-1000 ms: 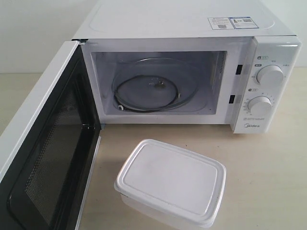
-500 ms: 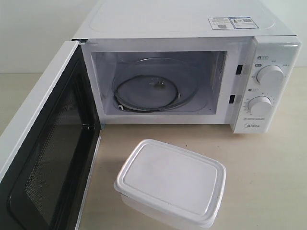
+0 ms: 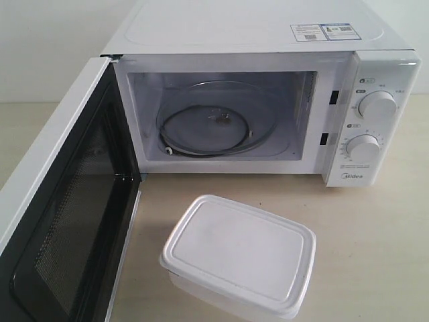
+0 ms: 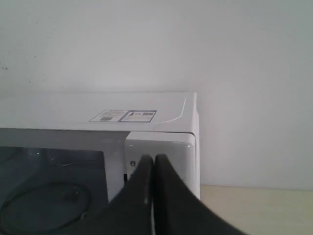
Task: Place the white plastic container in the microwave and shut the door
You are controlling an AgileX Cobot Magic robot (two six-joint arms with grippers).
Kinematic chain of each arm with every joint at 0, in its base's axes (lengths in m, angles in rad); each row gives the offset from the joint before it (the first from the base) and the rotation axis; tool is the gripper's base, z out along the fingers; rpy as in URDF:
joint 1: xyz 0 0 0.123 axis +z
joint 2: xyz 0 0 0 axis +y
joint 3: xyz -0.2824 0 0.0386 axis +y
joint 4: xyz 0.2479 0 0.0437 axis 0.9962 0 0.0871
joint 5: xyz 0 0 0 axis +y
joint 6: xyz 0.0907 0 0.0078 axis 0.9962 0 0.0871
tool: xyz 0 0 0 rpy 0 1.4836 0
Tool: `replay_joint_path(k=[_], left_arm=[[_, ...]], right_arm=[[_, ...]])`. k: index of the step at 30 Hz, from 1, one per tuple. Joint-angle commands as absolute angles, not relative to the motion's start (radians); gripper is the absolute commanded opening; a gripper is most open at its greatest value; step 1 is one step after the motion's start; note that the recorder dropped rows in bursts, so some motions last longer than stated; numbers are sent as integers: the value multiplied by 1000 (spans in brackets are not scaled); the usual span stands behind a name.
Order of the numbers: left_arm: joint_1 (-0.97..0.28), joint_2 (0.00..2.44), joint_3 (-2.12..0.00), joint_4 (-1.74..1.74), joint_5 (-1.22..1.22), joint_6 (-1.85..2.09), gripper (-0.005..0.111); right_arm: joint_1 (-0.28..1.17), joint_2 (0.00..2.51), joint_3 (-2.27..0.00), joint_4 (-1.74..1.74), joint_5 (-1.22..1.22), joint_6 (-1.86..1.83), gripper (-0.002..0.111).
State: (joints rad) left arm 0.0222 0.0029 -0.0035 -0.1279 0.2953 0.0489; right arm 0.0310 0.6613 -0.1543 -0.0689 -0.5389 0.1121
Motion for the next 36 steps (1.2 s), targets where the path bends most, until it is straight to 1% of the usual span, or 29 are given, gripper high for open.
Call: replay_joint_path(k=[1,4,6,9,14,17,26,36], left_arm=[[15,0,0,-127,291,52,4],[15,0,0,-127,291,52,4],[15,0,0,-127,291,52,4],[15,0,0,-127,291,52,4],[15,0,0,-127,291,52,4],[15,0,0,-127,291,52,4],[15,0,0,-127,291,52,4],[15,0,0,-127,291,52,4]], right_arm=[[32,794,-150,-205,-627,172,0],[32,930,-150,-218,-718,185,0],[32,1061,-150,-222,-822,185,0],[32,1209,-150,-250,-893,185,0],[32,1484,-150,-313,-1110,203,0],[32,1572,-150,-332,-1147,184,0],[32,1758,-150,-412,-1186,147,0],[32,1767,-150,-570,-1188,189,0]])
